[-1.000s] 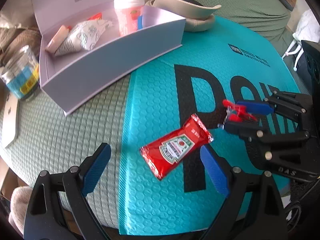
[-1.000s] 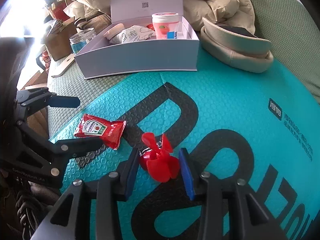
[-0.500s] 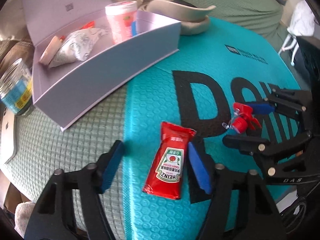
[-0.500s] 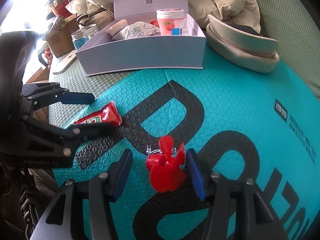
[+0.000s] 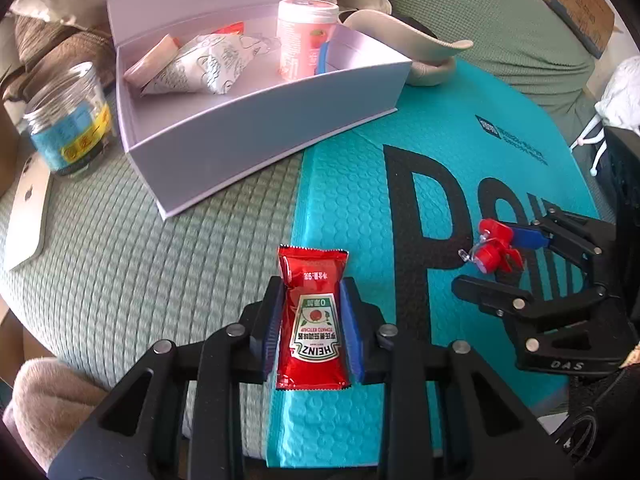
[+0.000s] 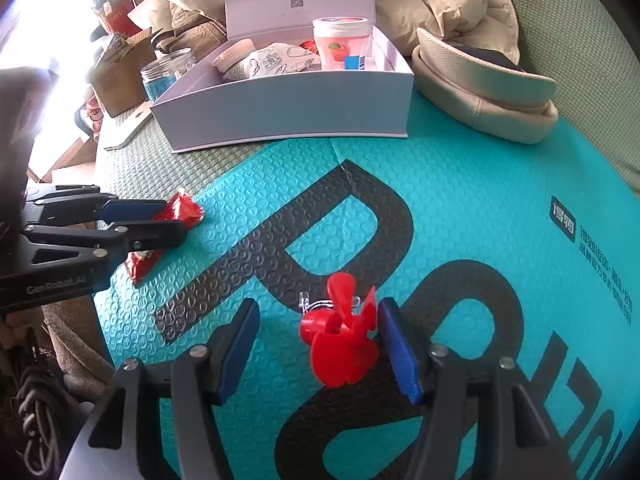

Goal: Organize objects
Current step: 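Grasp the red ketchup packet with the left gripper while the right grasps the red fan, then lift the ketchup packet with the left gripper while the right lifts the red fan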

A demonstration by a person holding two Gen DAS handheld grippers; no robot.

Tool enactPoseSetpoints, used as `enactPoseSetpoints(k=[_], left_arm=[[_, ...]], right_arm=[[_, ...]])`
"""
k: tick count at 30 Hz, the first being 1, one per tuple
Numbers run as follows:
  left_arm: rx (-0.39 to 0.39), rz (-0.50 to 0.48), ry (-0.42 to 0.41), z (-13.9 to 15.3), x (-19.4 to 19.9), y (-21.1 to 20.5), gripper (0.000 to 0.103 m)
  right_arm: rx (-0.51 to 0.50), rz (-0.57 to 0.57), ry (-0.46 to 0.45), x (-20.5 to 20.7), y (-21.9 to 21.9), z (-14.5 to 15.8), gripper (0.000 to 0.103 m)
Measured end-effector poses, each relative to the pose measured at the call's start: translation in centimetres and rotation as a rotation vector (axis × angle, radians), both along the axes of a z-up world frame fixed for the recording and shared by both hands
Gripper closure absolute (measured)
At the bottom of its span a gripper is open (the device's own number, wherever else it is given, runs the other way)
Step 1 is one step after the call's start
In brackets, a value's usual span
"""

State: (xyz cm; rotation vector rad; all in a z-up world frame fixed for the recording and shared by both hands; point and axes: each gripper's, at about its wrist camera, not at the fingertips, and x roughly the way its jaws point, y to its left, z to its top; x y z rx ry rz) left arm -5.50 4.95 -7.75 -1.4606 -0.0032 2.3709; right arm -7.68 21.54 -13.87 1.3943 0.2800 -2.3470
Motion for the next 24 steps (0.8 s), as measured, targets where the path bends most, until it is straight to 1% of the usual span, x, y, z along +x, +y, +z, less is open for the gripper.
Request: enactPoseSetpoints(k=[5,6,7,8,9,12,18,19,20,21,23,24], left_arm=[[0.036,-0.013,-0.005,0.1,1.4,-0.5,0.076],[0.033,-0.023,0.003,0.1,1.7,-0.4,0.076],[0.032,-0.032,0.005,-0.2,0.9,-0.3,0.076],[0.019,-0.037,0.014,-0.2,1.0,0.0,0.076],[0.013,-0.039,0.017,-0.4,0.7,1.1,0.076],[0.001,-0.04,0.019,-0.4,1.0,0.8,0.076],[-0.011,-0.055,0.032,-1.1,0.4,1.9,0.067],[-0.016,-0.056,0.037,-1.2,0.4,1.9,0.064],[-0.022,-0.053,0.038,-1.1,0.6,1.6,0.058],[-0.022,-0.047,0.032,-1.2,0.7,1.3,0.058],[0.015,-0.04,0.026,-1.4,0.6,0.7,0.058],[0.02,-0.044,0.026,-1.4,0.5,0.6,0.058]], right_arm=[[-0.004,0.005,0.008,0.8,0.0,0.0,0.037],[-0.006,0.006,0.013,1.0,0.0,0.0,0.037],[-0.006,0.007,0.018,1.2,0.0,0.0,0.037],[-0.005,0.008,0.022,1.3,0.0,-0.1,0.037],[-0.005,0.008,0.027,1.5,0.0,-0.1,0.037],[-0.014,-0.003,0.04,1.6,0.1,-0.1,0.037],[-0.051,-0.053,0.078,2.0,0.1,-0.4,0.03],[-0.046,-0.06,0.086,2.0,0.0,-0.4,0.03],[-0.038,-0.064,0.095,2.1,-0.1,-0.5,0.029],[-0.034,-0.066,0.101,2.2,-0.1,-0.6,0.029],[-0.041,-0.075,0.104,2.2,0.0,-0.5,0.029],[-0.044,-0.078,0.105,2.2,0.0,-0.5,0.029]])
